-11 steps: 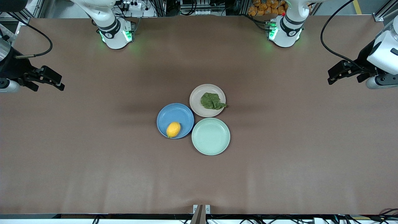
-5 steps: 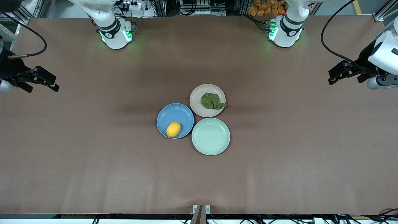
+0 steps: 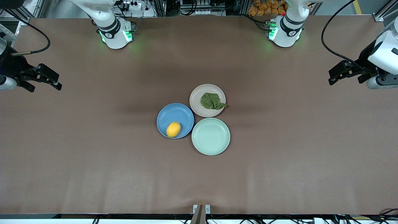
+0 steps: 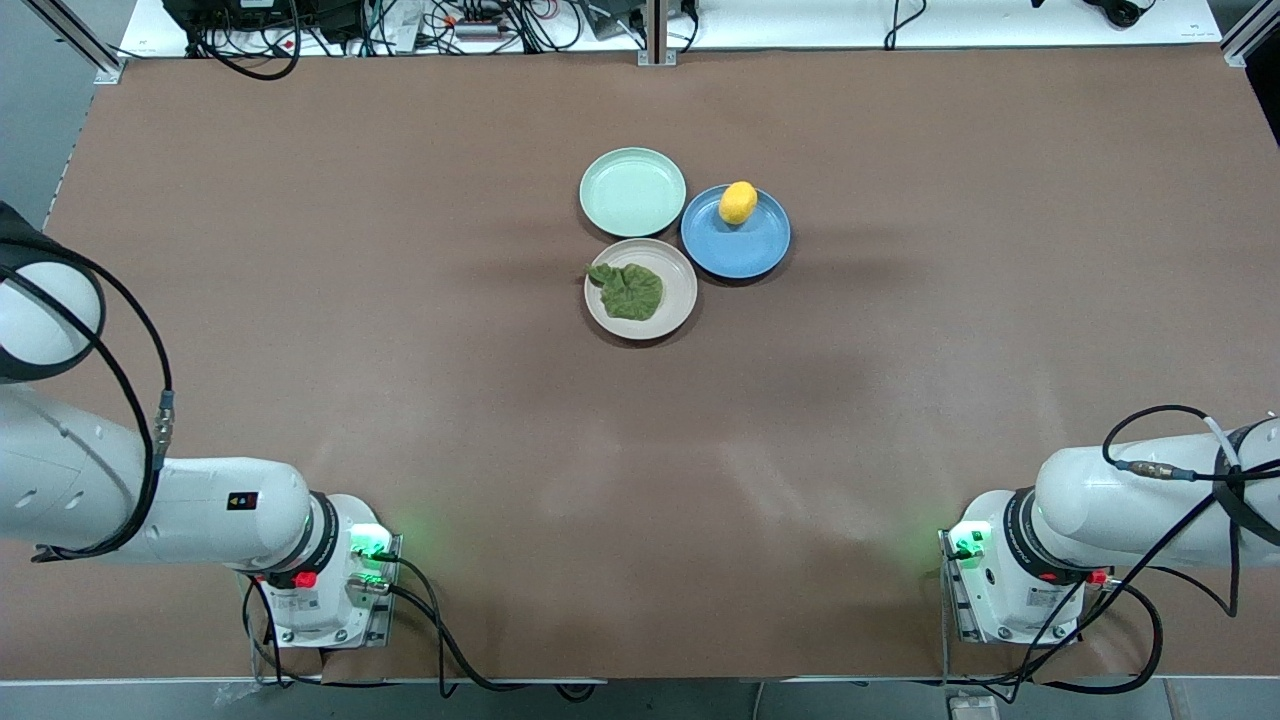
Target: Place lemon and lettuce in plates
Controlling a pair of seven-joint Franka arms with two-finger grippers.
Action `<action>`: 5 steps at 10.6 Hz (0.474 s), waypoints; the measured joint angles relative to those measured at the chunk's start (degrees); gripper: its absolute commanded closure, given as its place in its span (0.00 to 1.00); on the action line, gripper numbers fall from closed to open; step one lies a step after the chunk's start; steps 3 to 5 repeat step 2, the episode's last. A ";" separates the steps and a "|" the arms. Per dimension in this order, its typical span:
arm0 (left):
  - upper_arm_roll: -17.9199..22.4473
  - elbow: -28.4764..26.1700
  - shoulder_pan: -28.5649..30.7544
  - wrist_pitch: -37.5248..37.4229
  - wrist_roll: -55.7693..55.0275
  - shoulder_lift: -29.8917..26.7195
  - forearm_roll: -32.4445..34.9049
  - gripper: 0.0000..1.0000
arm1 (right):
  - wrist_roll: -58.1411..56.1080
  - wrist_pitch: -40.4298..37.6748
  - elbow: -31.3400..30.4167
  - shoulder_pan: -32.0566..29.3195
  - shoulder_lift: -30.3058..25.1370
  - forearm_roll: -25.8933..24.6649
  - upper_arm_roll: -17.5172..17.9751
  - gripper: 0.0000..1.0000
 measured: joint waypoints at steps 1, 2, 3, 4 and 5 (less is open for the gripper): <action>0.00 0.00 0.00 0.00 0.00 0.01 0.00 0.00 | -0.01 -0.01 0.00 0.03 0.00 0.00 -0.15 0.00; 0.00 0.00 0.00 0.00 0.00 0.04 0.00 0.00 | -0.03 -0.03 -0.01 0.03 0.00 0.00 -0.24 0.00; 0.00 0.00 0.00 0.00 0.00 0.04 0.00 0.00 | -0.03 -0.03 -0.01 0.03 0.00 0.00 -0.24 0.00; 0.00 0.00 0.00 0.00 0.00 0.04 0.00 0.00 | -0.03 -0.03 -0.01 0.03 0.00 0.00 -0.24 0.00; 0.00 0.00 0.00 0.00 0.00 0.04 0.00 0.00 | -0.03 -0.03 -0.01 0.03 0.00 0.00 -0.24 0.00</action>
